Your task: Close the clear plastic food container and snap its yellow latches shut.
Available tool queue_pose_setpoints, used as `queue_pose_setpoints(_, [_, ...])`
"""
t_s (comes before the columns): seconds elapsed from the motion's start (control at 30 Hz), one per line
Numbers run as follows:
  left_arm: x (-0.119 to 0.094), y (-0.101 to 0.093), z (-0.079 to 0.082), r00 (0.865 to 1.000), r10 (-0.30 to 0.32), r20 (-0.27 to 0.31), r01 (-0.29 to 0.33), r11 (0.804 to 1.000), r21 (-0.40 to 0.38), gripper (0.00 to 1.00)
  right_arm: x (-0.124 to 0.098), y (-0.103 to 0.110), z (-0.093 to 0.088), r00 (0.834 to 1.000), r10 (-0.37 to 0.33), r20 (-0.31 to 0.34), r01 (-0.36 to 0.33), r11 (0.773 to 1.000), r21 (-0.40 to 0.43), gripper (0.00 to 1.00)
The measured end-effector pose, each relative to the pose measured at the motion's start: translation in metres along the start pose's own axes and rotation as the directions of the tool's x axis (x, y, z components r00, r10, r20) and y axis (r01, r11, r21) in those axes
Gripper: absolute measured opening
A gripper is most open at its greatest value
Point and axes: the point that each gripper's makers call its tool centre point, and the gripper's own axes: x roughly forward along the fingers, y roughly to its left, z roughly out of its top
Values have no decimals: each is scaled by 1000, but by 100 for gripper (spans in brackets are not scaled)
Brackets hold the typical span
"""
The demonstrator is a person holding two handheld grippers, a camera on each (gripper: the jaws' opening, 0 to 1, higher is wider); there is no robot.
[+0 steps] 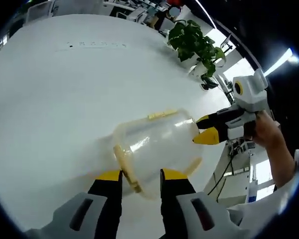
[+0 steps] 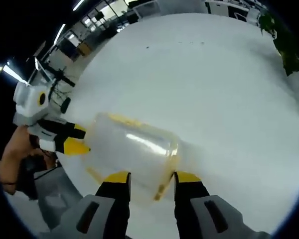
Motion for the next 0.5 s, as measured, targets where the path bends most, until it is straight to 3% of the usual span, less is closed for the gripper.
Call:
queue_pose_setpoints(0.17, [-3,2,3,1000,-3,5,2,1000,31,26,-5,1,5,1000,-4,20,5,1000,-29,35])
queue_pose_setpoints(0.27, [-7,1,7,1000,-4,20,3,998,56,27,-10,-5,7,1000,-30,8,30,995,-98,35])
queue_pose_setpoints(0.4, [-10,2,10,1000,-8,14,6,983,184,32,-12,-5,9,1000,-17,12,18,991,-130,35])
queue_pose_setpoints(0.5, [-11,1,12,1000,-8,11,6,976,218,35,-13,-7,9,999,-33,-2,32,983,-183,35])
